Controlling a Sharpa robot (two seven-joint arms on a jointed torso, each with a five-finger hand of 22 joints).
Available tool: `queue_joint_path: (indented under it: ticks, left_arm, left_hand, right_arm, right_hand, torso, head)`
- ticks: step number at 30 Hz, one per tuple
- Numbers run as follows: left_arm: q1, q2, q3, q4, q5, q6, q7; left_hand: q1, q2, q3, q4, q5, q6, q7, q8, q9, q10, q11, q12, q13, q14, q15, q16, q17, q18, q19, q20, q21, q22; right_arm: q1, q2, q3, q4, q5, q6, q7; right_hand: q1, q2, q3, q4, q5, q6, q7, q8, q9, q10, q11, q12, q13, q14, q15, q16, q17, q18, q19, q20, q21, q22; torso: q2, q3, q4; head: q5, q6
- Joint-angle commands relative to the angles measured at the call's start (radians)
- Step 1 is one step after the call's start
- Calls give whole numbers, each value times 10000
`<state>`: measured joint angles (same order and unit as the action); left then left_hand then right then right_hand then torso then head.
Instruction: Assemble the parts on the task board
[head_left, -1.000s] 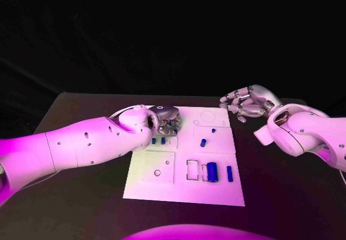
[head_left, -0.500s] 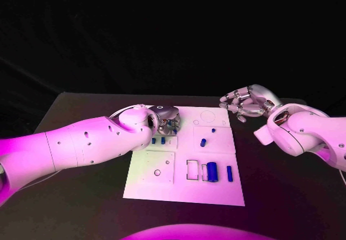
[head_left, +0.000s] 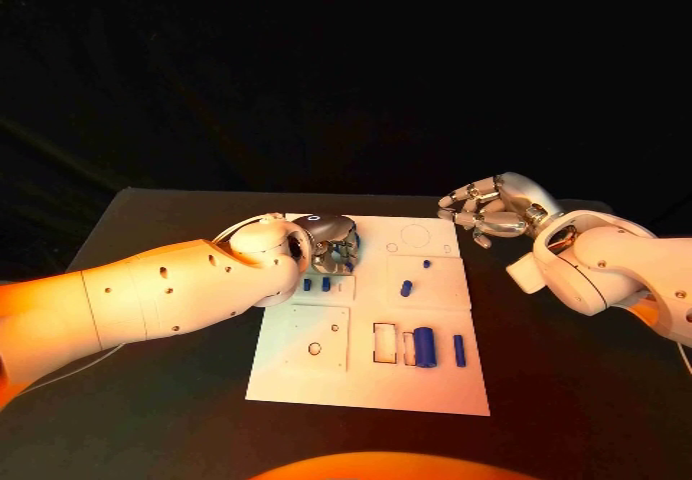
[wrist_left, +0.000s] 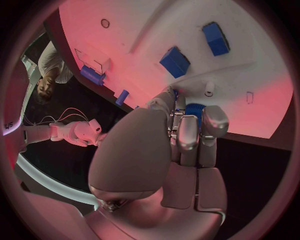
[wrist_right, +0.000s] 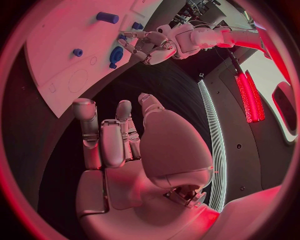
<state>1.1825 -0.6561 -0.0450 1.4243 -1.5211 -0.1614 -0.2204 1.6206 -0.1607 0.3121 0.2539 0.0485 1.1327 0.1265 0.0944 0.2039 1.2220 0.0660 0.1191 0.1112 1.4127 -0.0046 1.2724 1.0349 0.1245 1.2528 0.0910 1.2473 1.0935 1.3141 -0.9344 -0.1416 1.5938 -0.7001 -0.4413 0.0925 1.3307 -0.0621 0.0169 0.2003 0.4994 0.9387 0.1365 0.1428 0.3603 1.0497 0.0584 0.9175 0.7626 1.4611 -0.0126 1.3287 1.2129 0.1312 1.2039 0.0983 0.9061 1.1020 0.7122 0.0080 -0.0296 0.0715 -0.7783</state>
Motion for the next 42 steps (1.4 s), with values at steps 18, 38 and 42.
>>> queue_joint_path:
  ticks: [18, 38, 42]
  left_arm:
    - [9, -1157, 332, 887, 1246, -590, 347]
    - [8, -1581, 341, 820, 1453, -215, 179]
    - [8, -1552, 339, 759, 1384, -105, 131]
  left_hand:
    - [-142, -241, 177, -102, 4, 49, 46, -144, -46, 104, 29, -139, 0, 116, -4, 100, 18, -167, 172, 3, 170, 168]
    - [-169, -272, 237, -132, 6, 81, 35, -149, -49, 144, 19, -150, 16, 123, -10, 101, -2, -182, 229, -9, 229, 248]
    - [-171, -279, 248, -138, 5, 78, 31, -154, -52, 137, 21, -159, 16, 115, -10, 88, -29, -177, 215, -11, 215, 228]
  right_arm:
    - [-70, 21, 1, -53, -51, -8, 175]
    - [-76, -8, 1, -54, -46, -6, 170]
    - [-76, -16, 1, -47, -46, -7, 166]
  right_hand:
    - [99, 11, -25, 51, 47, 25, 44, 27, 12, 78, -21, 53, 12, 6, -16, -52, -19, 129, -12, -28, -54, -31]
    - [99, 11, -25, 51, 47, 25, 44, 27, 12, 78, -21, 53, 12, 6, -16, -52, -19, 129, -12, -28, -54, -31]
    - [99, 11, -25, 51, 47, 25, 44, 27, 12, 78, -21, 53, 12, 6, -16, -52, -19, 129, -12, -28, -54, -31]
  torso:
    - [10, 0, 19]
    - [17, 8, -1]
    - [13, 12, -4]
  head:
    - [8, 93]
    - [23, 56]
    - [45, 53]
